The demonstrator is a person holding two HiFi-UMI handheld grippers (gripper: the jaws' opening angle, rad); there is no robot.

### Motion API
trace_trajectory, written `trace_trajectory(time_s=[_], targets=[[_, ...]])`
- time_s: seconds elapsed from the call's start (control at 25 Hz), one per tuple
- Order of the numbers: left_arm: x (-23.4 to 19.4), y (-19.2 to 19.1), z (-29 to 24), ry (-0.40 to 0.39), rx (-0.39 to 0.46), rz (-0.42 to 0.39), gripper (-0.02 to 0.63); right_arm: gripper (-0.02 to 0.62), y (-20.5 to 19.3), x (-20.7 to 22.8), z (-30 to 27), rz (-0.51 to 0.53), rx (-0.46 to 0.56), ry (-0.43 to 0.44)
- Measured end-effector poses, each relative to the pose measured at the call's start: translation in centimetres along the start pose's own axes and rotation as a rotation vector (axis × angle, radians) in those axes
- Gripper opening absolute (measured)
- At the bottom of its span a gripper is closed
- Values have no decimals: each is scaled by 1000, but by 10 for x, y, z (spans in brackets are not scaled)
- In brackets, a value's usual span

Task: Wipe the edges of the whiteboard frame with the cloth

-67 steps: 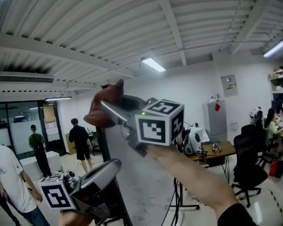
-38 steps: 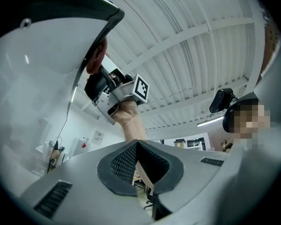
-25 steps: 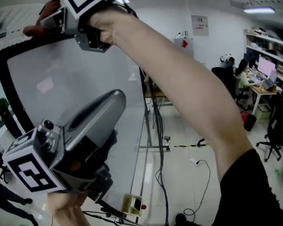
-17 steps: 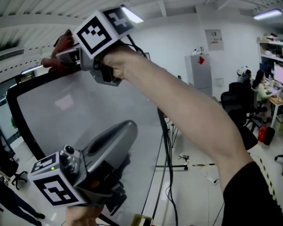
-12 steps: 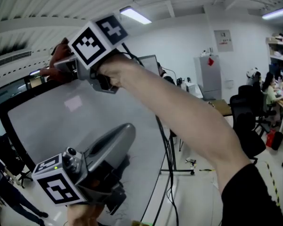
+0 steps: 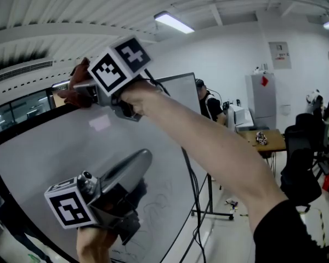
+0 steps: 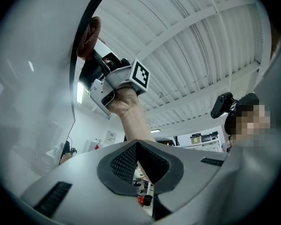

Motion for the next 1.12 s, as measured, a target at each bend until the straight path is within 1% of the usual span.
trace_trajectory(time_s=[0.12,0.24,0.28,0.4,0.52,0.6,0.68,0.76,0.84,1.0,1.12], targets=[[-11,-8,-22,21,-2,-5,-12,114,-8,22,17,-7,2,11],[-21,-8,-38,47,-16,-57,-12,114,-10,38,27,1,-2,17],[-24,-8,-42,53,-19,-62,-12,114,-11,42,27,4,-6,16],[-28,-12,-54,61,-25,-62,-12,114,-12,58,29,11,-18,4],[-33,-21,-65,71,-40,-59,-12,114,-17,76,33,-17,-9,12],[-42,-27,-69,121,-75,-85,-12,114,-20,86,35,-37,3,21],[-50,-32,-71,201,-99,-98,-12,114,-23,90,36,-45,7,26],[-56,-32,-71,265,-98,-116,-12,114,-26,92,37,-48,10,39],[-60,-33,-74,297,-91,-141,-12,114,-28,93,41,-45,14,53],[-66,-43,-80,301,-56,-100,-12,114,-31,95,45,-28,19,77],[-71,-31,-76,314,-25,-110,-12,114,-25,93,41,-18,30,90]])
Point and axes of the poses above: the fingertips, and each gripper's own axes: z backward along the fingers, x to its right, y out of its top, the point moved 9 cm from there along z, backward along the fingers, and after that the axes turned 12 degrees about -z, right-handed, at the moved point
